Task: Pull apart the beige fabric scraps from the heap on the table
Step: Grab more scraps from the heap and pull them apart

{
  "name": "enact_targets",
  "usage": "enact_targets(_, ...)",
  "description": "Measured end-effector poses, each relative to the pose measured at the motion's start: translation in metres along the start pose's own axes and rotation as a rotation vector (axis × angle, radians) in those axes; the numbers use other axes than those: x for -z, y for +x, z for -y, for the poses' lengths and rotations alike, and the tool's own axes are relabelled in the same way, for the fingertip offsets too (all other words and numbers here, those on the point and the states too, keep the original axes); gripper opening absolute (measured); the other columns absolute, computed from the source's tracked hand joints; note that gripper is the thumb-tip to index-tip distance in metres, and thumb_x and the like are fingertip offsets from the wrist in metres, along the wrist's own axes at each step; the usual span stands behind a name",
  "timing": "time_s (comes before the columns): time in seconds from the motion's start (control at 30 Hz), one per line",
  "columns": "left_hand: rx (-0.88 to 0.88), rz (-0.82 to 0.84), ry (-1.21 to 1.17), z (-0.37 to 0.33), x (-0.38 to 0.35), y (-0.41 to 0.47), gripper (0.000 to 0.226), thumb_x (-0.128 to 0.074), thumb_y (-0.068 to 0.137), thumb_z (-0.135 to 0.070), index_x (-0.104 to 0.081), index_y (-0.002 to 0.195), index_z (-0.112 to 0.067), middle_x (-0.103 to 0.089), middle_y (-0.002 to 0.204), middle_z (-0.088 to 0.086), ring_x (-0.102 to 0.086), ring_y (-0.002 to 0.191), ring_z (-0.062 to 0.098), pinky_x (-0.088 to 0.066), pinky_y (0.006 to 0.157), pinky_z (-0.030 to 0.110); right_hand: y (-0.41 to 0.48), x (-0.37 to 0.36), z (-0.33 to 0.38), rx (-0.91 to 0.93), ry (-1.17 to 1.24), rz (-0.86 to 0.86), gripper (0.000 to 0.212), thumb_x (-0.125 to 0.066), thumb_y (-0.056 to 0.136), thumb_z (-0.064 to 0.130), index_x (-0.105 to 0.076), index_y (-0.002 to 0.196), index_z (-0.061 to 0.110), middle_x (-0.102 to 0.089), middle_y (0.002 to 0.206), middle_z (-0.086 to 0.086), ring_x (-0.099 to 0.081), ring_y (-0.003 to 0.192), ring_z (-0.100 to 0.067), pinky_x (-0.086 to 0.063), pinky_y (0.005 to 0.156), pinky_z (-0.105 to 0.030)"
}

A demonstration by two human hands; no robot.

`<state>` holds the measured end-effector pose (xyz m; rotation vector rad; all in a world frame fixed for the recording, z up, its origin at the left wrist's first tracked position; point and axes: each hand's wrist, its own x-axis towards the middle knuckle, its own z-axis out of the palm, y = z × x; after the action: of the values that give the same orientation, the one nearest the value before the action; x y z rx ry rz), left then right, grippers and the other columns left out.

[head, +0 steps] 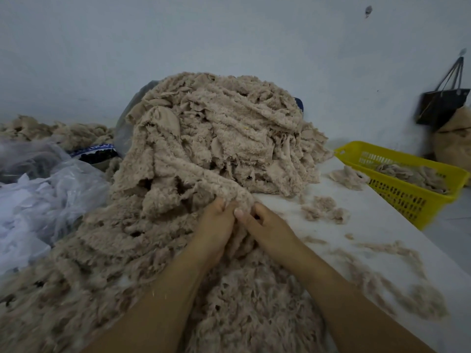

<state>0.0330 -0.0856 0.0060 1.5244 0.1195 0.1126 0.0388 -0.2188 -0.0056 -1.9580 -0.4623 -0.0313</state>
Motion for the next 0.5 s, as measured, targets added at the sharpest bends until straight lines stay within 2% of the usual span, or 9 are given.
enact_targets(0.1, -0.043, -0.015, 0.093, 0.001, 0.001, 0.0, 0.031, -0.05, 0.102, -0.018, -0.043, 0.072, -0.018, -0.057, 0.06, -0.007, -0.055, 0.057, 0.005, -0.045, 0.055, 0.022, 0.0, 0.002, -0.001, -0.038, 0.142, 0.028, 0.042, -0.053, 0.095, 0.054, -0.039, 0.064, 0.029, -0.037, 0.055, 0.017, -0.037, 0.051, -0.001, -0.032, 0.051, -0.014)
enact_targets(0.17, -0.014, 0.009, 0.017, 0.0, 0.0, -0.001, 0.03, -0.051, 0.102, -0.015, -0.046, 0.073, -0.016, -0.061, 0.053, -0.013, -0.058, 0.051, -0.001, -0.046, 0.049, 0.016, -0.001, 0.005, -0.001, -0.066, 0.269, 0.03, 0.041, -0.055, 0.099, 0.043, -0.044, 0.063, 0.028, -0.041, 0.058, 0.012, -0.04, 0.054, -0.004, -0.036, 0.053, -0.016)
enact_targets(0.27, 0.155, 0.062, -0.312, -0.004, 0.0, -0.003, 0.02, -0.053, 0.1, -0.011, -0.064, 0.085, -0.005, -0.076, 0.075, 0.007, -0.074, 0.067, 0.015, -0.055, 0.053, 0.024, -0.001, 0.008, 0.0, -0.066, 0.21, 0.016, 0.037, -0.055, 0.1, 0.036, -0.044, 0.07, 0.017, -0.04, 0.065, 0.0, -0.038, 0.06, -0.013, -0.034, 0.056, -0.026)
enact_targets(0.37, 0.254, 0.041, -0.665, -0.006, 0.011, 0.006, 0.026, -0.049, 0.1, -0.012, -0.07, 0.097, 0.001, -0.076, 0.092, 0.017, -0.075, 0.078, 0.024, -0.059, 0.065, 0.033, -0.003, 0.006, -0.001, 0.035, 0.042, 0.082, 0.043, -0.053, 0.101, 0.027, -0.031, 0.064, 0.02, -0.033, 0.054, 0.014, -0.03, 0.05, -0.003, -0.028, 0.049, -0.016)
enact_targets(0.43, 0.302, -0.034, -0.925, -0.006, 0.026, 0.017, 0.027, -0.047, 0.101, -0.013, -0.069, 0.093, -0.001, -0.073, 0.086, 0.009, -0.067, 0.071, 0.017, -0.053, 0.075, 0.026, -0.005, 0.005, -0.003, 0.061, -0.031, 0.139, 0.045, -0.052, 0.101, 0.025, -0.027, 0.063, 0.023, -0.032, 0.05, 0.014, -0.028, 0.046, -0.002, -0.029, 0.047, -0.013)
enact_targets(0.47, 0.287, -0.079, -1.036, -0.006, 0.036, 0.022, 0.027, -0.044, 0.102, -0.012, -0.064, 0.084, -0.006, -0.064, 0.073, 0.002, -0.057, 0.06, 0.011, -0.047, 0.069, 0.018, -0.006, 0.006, -0.004, 0.063, -0.05, 0.155, 0.046, -0.052, 0.101, 0.025, -0.027, 0.063, 0.025, -0.032, 0.05, 0.013, -0.028, 0.045, -0.002, -0.029, 0.047, -0.013)
enact_targets(0.5, 0.254, -0.125, -1.122, -0.006, 0.049, 0.026, 0.03, -0.04, 0.102, -0.009, -0.055, 0.076, -0.012, -0.052, 0.06, -0.003, -0.044, 0.048, 0.007, -0.041, 0.057, 0.013, -0.006, 0.008, -0.005, 0.059, -0.061, 0.157, 0.046, -0.052, 0.101, 0.025, -0.027, 0.062, 0.025, -0.032, 0.05, 0.013, -0.027, 0.045, -0.003, -0.03, 0.047, -0.012)
